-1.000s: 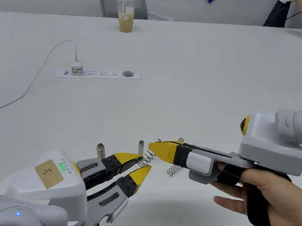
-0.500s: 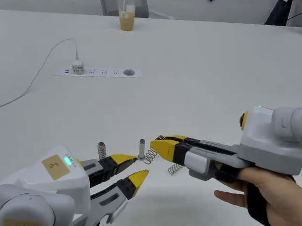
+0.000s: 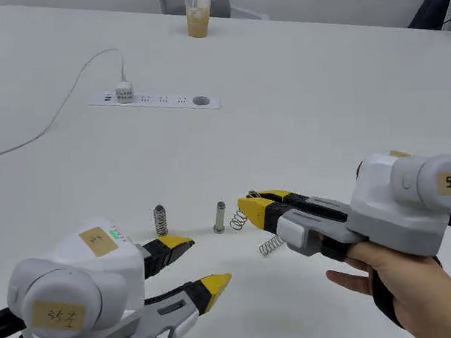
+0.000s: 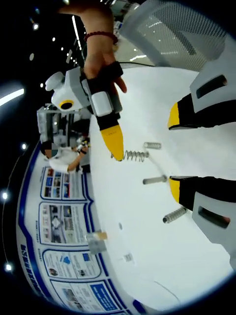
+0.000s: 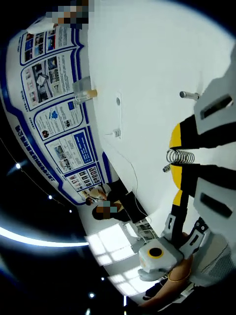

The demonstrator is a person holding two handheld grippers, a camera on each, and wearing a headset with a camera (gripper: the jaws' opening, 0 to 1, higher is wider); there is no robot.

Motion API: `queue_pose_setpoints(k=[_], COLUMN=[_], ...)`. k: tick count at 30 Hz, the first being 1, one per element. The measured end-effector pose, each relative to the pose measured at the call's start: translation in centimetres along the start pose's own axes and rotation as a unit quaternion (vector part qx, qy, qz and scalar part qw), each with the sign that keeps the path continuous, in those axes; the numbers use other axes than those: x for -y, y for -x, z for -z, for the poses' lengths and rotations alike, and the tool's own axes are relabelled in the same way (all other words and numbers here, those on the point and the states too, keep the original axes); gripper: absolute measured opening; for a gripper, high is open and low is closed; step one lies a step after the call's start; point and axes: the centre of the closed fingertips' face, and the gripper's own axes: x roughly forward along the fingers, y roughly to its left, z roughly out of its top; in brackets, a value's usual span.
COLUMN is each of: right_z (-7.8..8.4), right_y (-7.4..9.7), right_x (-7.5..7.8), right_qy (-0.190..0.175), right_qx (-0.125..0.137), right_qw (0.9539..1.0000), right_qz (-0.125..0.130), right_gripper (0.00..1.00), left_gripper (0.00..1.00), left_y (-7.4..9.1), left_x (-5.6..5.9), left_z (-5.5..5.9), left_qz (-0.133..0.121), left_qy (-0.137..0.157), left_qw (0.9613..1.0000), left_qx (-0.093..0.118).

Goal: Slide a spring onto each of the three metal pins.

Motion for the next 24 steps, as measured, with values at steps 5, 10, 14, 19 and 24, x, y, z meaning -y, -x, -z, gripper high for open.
queue_pose_setpoints(k=[5, 10, 14, 19, 24], right_z=[-0.1, -0.5, -0.8, -0.7, -0.8], right_y=[-0.8, -1.7, -2.4, -3.0, -3.5], right_x=[0.5, 1.0, 1.3, 2.0, 2.2], right_qy=[0.03, 0.045, 0.053, 0.061, 0.067], right_qx=[0.001, 0.007, 0.012, 0.008, 0.011], right_qw=[0.9995, 0.9989, 0.9984, 0.9977, 0.9972], right_qz=[0.011, 0.014, 0.017, 0.029, 0.033], right_gripper=[0.12, 0.12, 0.12, 0.12, 0.12], left_gripper=[0.42, 0.45, 0.48, 0.5, 0.54], left_y=[0.1, 0.1, 0.1, 0.1, 0.0], left_x=[-0.5, -0.6, -0.6, -0.4, -0.4], left_z=[0.3, 0.6, 0.4, 0.5, 0.4], left_qz=[-0.01, -0.012, -0.013, -0.01, -0.009], left_qy=[0.007, 0.012, 0.006, 0.006, 0.012], left_qw=[0.9999, 0.9998, 0.9999, 0.9999, 0.9999], left_qx=[-0.001, -0.005, -0.001, -0.001, 0.0])
